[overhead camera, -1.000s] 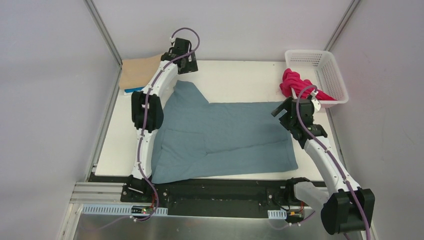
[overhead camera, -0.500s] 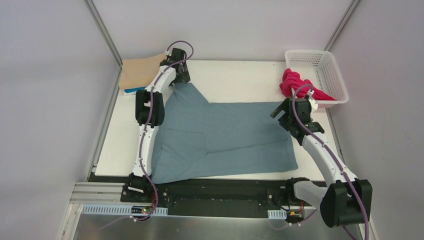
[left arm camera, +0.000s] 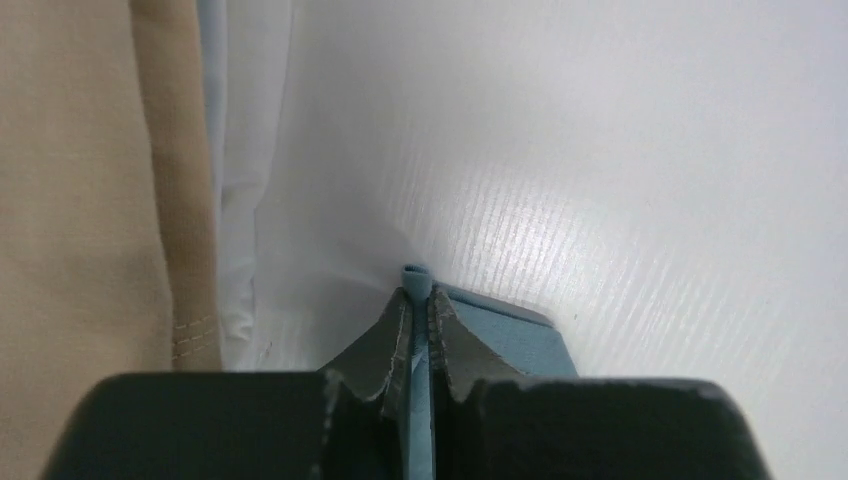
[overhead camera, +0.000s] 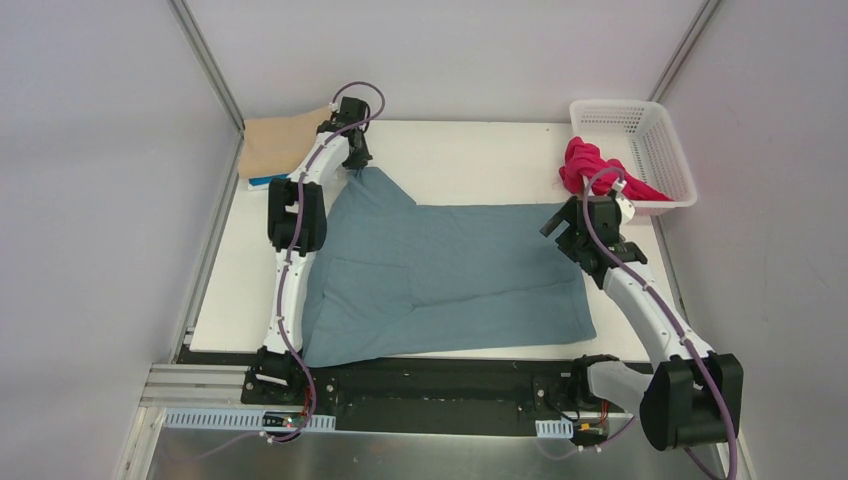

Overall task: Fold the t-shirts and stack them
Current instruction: Grab the side of the flattened tshirt furthest away from the robot with both arms

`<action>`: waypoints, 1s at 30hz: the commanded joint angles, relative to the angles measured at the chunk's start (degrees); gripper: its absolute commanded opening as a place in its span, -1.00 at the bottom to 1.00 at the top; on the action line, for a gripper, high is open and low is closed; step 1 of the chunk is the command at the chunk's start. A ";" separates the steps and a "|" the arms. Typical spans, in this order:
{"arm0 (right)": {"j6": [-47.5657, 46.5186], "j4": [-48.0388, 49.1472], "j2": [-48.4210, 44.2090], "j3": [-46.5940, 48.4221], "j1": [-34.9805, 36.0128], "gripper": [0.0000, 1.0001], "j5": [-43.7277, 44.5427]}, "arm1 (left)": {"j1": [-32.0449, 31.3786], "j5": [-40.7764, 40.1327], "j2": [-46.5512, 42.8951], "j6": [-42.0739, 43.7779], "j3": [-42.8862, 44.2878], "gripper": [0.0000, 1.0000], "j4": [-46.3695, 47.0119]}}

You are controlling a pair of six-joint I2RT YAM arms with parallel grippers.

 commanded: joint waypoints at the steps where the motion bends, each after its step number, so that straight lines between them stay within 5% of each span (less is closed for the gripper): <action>1: -0.75 1.81 2.06 3.53 -0.28 0.99 1.30 | -0.18 1.80 -0.21 2.04 0.15 -1.00 -3.47; 11: -3.48 -2.01 27.83 24.84 -0.04 0.96 5.73 | -0.75 4.09 -6.89 4.49 -0.90 -1.00 -2.76; 19: -3.19 -13.98 49.79 46.54 -0.11 0.58 18.97 | -1.79 2.84 -15.76 4.93 -10.20 -1.00 1.20; 30: -1.95 -18.70 58.99 52.77 -0.88 0.46 24.45 | -2.44 3.20 -21.78 4.77 -17.57 -1.00 4.43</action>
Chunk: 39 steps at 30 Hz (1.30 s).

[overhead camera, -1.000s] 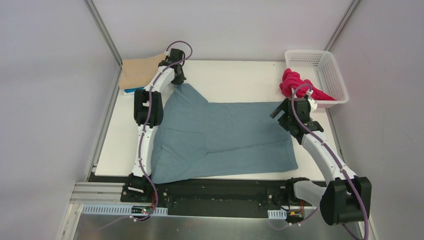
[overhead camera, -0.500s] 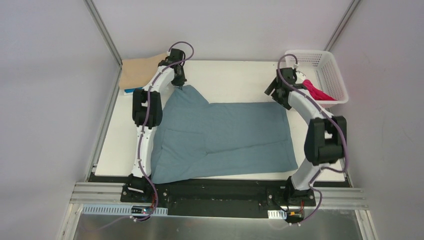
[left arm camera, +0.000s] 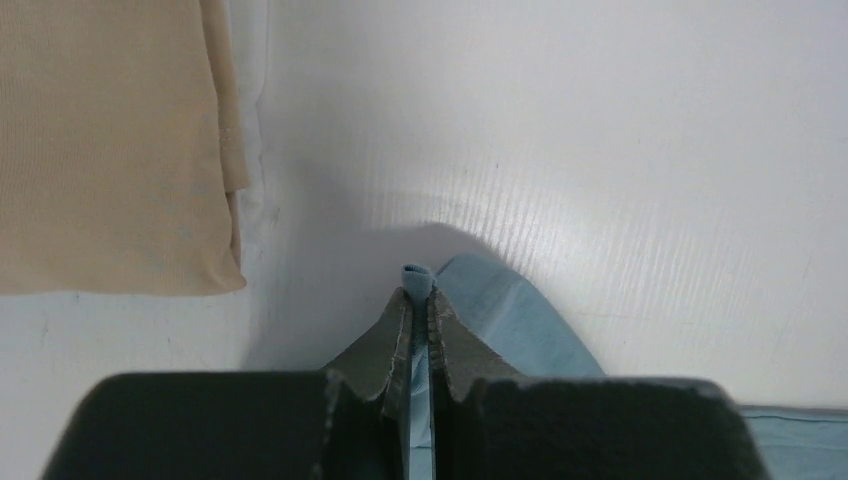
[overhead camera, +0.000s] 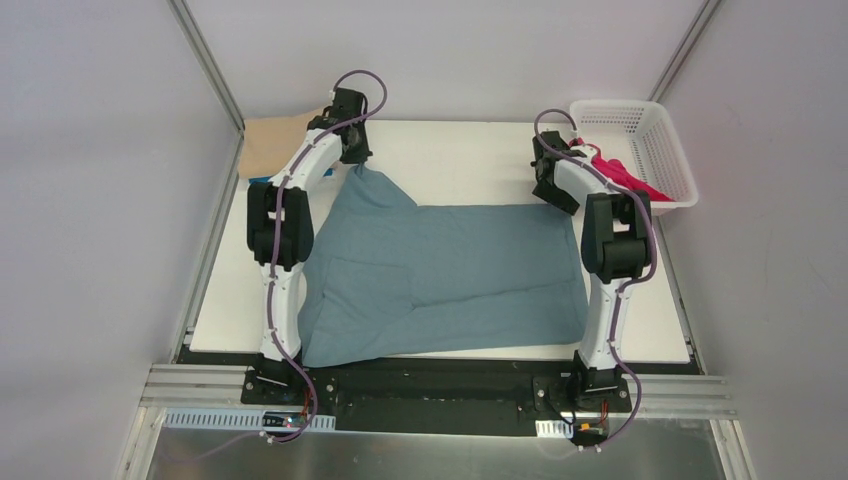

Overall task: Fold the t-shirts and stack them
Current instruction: Grab the side of the flattened tshirt furthest away from the robot with both arms

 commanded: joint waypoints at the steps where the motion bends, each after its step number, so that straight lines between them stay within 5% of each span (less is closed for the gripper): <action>1: 0.95 -5.14 1.03 4.10 -0.72 0.46 4.49 | -0.73 0.17 -5.10 0.49 -2.97 -1.00 1.96; 16: 3.99 -15.21 9.37 16.05 -1.00 0.46 0.63 | -1.35 1.36 -13.97 -0.72 -13.89 -1.00 7.32; 25: 5.73 -13.59 2.91 5.20 -0.84 0.35 0.80 | -1.35 0.49 -17.32 -1.34 -16.91 -1.00 8.45; 36: 5.20 -12.36 3.39 6.49 -0.77 -0.10 2.30 | -1.48 0.64 -21.84 -1.54 -22.53 -1.00 10.71; 39: 4.69 -13.27 4.83 9.39 -0.77 -0.35 2.82 | -1.61 0.50 -22.58 -1.34 -23.37 -1.00 11.09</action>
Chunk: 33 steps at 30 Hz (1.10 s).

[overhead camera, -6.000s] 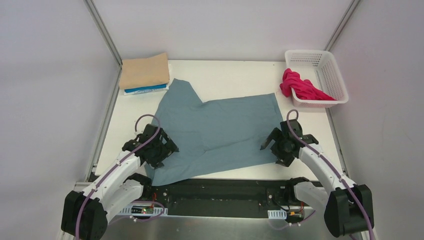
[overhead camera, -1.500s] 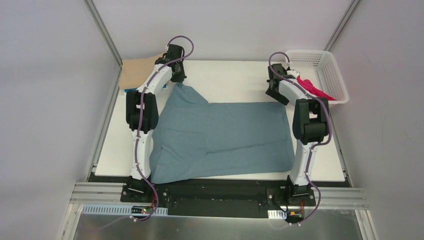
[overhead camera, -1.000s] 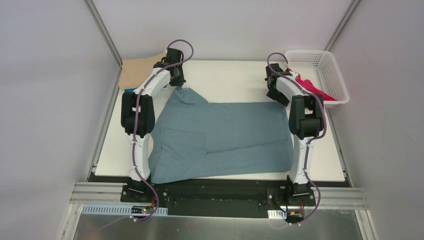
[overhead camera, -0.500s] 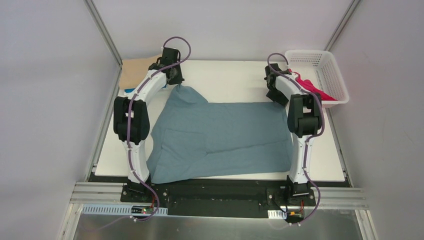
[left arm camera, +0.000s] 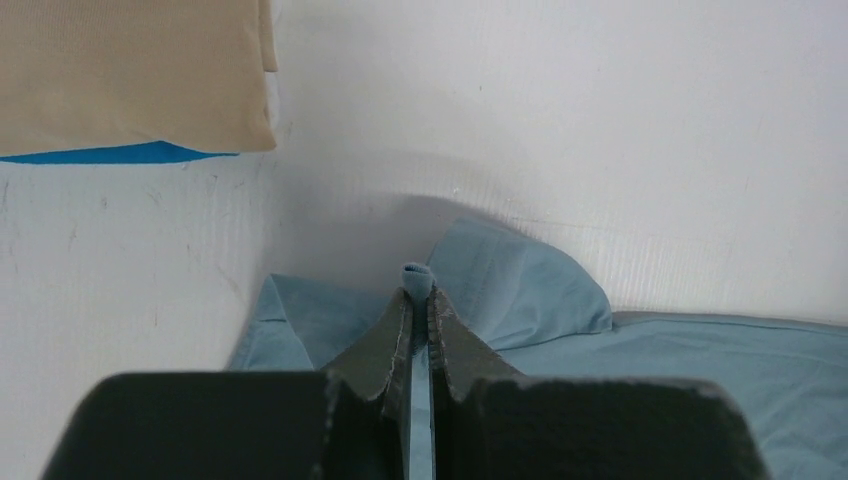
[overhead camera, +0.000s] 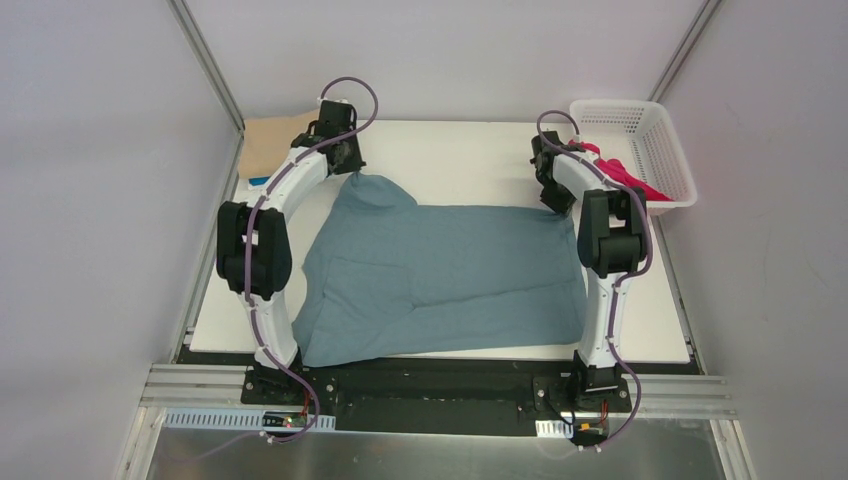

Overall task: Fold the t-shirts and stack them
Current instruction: Grab the side of the flattened tshirt furthest away from the robot with both arms, then fold the other side of the tshirt into a rectangle

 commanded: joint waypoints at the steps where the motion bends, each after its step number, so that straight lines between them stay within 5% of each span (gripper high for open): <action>1: -0.51 -2.91 1.57 4.59 -0.45 -0.49 2.35 | -0.85 -0.66 -4.71 -0.25 -1.36 -1.00 2.22; 8: -0.80 -2.97 1.54 5.29 -0.37 -1.00 2.00 | -0.85 -1.18 -6.34 -0.54 -2.77 -1.00 2.60; 16: -2.42 1.37 -6.92 -1.18 1.93 -1.00 1.07 | -1.82 -3.06 -16.27 -3.20 -11.79 -1.00 2.60; 24: -1.55 3.43 -15.67 -11.22 2.19 -1.00 -1.83 | -7.09 -7.21 -35.08 -10.92 -29.54 -1.00 1.61; 33: -2.05 4.02 -21.68 -17.71 2.17 -1.00 -2.22 | -13.37 -8.13 -52.75 -19.72 -39.35 -1.00 -9.55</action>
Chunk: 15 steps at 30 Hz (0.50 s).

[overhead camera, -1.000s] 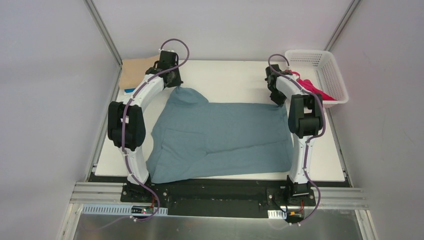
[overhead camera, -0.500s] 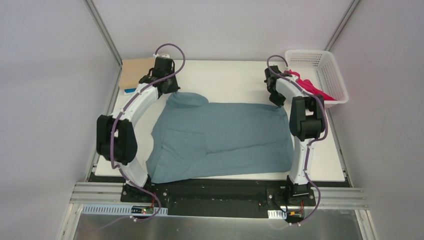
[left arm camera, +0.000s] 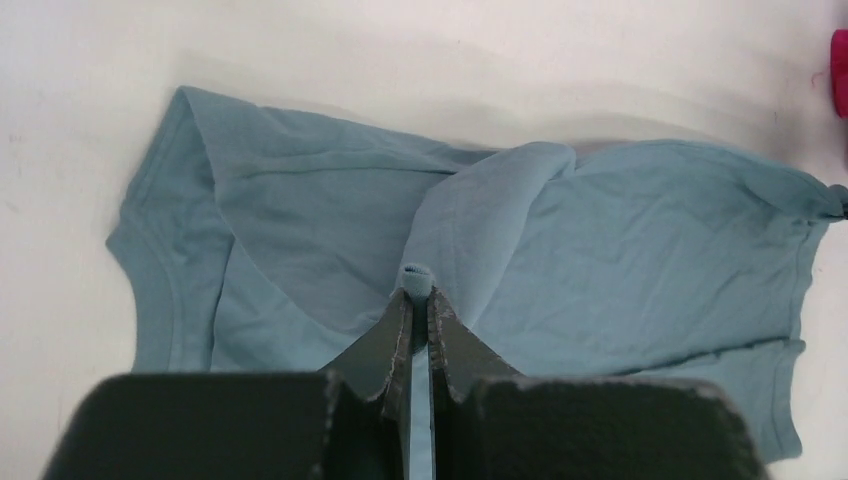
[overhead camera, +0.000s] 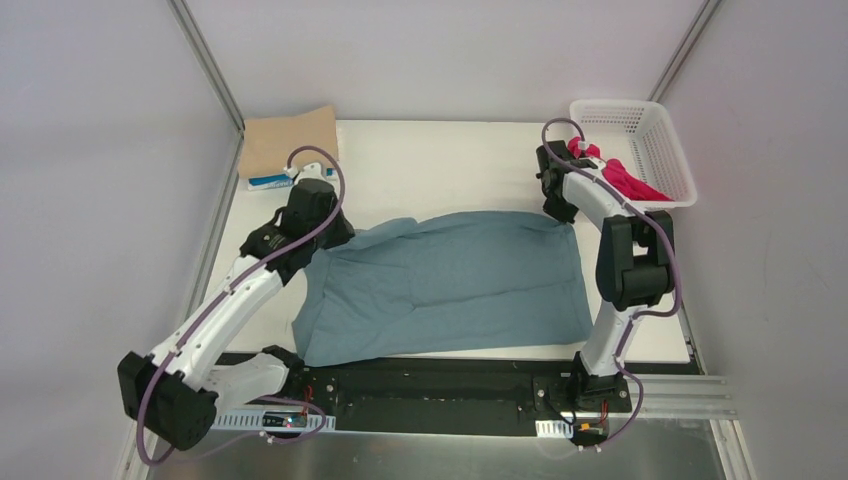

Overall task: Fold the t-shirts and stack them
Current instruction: Fold the other side of the tshirt into a rectangle

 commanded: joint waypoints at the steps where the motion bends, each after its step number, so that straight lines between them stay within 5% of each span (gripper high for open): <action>1: -0.72 0.03 -5.47 -2.35 -0.04 -1.00 -0.63 | -1.67 -0.65 -7.20 -5.95 -2.99 -1.00 -7.17; 15: 0.53 -2.34 -15.30 -12.72 -0.03 -1.00 -4.93 | -2.04 5.29 -21.31 -7.06 -7.14 -1.00 -20.16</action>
